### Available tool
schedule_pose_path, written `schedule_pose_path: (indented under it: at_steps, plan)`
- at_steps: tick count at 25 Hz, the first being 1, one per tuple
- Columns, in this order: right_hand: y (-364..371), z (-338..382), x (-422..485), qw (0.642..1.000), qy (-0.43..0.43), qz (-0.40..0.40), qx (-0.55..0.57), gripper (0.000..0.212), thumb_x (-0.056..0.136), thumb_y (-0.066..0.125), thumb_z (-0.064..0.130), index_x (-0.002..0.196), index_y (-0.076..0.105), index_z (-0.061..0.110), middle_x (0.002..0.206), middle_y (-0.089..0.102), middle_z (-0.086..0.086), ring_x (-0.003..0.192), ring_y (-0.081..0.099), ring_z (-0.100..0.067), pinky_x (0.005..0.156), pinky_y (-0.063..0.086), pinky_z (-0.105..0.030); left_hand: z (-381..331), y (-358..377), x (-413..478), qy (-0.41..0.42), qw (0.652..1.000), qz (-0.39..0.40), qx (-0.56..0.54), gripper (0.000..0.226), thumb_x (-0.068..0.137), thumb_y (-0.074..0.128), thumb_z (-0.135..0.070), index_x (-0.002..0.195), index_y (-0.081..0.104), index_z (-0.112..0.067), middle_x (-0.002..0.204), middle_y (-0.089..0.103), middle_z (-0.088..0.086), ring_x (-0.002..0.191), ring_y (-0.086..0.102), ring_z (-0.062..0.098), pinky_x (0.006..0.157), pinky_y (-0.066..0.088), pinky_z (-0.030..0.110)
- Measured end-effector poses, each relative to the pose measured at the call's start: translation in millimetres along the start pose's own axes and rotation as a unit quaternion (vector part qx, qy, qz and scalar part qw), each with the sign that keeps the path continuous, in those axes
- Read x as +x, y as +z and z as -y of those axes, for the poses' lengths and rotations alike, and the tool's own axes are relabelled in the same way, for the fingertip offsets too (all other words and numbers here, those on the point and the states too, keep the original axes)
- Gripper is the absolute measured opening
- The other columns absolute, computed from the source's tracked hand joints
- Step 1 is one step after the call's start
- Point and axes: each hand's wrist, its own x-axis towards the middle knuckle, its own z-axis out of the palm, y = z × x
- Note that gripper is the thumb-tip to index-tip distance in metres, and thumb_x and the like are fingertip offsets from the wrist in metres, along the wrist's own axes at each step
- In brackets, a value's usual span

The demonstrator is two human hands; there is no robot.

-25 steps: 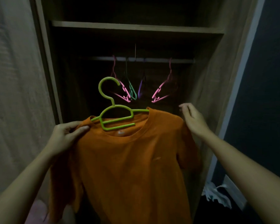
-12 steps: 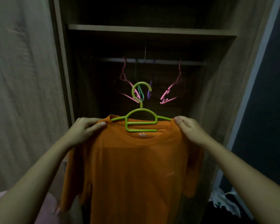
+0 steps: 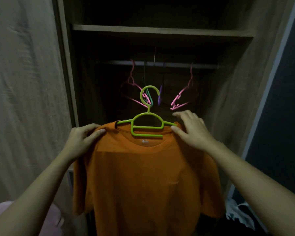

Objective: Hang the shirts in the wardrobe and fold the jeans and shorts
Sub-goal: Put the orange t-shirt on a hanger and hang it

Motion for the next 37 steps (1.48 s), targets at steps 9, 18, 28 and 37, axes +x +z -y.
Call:
schedule_pose_path:
  at_steps: [9,18,28,37]
  plan:
    - [71.8,127.4,59.1,0.862,0.118,0.214,0.444,0.050,0.093,0.049,0.043,0.134,0.046,0.015,0.132,0.054,-0.004,0.119,0.053,-0.018,0.103,0.044,-0.037,1.3,-12.6,-24.5,-0.104,0.958,-0.096,0.248,0.040,0.089,0.048,-0.049,0.110,0.066,-0.020,0.088,0.069,0.000,0.070,0.061,0.011,0.059,0.051,0.025]
    - [92.8,162.3,141.8,0.826,0.198,0.117,0.515,0.059,0.093,0.048,0.040,0.144,0.029,0.016,0.148,0.033,-0.009,0.133,0.036,-0.027,0.109,0.033,-0.042,-48.1,31.8,27.8,-0.183,0.910,-0.178,0.328,0.035,0.099,0.036,-0.043,0.099,0.062,-0.020,0.071,0.055,-0.008,0.060,0.054,0.011,0.051,0.037,0.024]
    - [93.5,130.8,246.0,0.807,0.118,0.092,0.571,0.058,0.092,0.052,0.007,0.144,0.028,0.014,0.145,0.041,-0.003,0.126,0.048,-0.016,0.100,0.038,-0.029,-39.9,42.5,93.8,-0.206,0.970,-0.015,-0.125,0.065,0.091,0.056,-0.014,0.146,0.025,-0.032,0.070,0.058,-0.003,0.048,0.054,-0.001,0.050,0.044,0.010]
    - [102.6,116.4,313.1,0.834,0.096,0.096,0.535,0.040,0.095,0.045,0.013,0.135,0.043,0.017,0.105,0.060,0.001,0.096,0.057,-0.012,0.088,0.046,-0.029,0.0,54.9,160.3,-0.227,0.958,-0.005,-0.174,0.080,0.092,0.052,-0.008,0.150,0.004,-0.035,0.094,0.063,0.007,0.063,0.059,0.006,0.061,0.052,0.018]
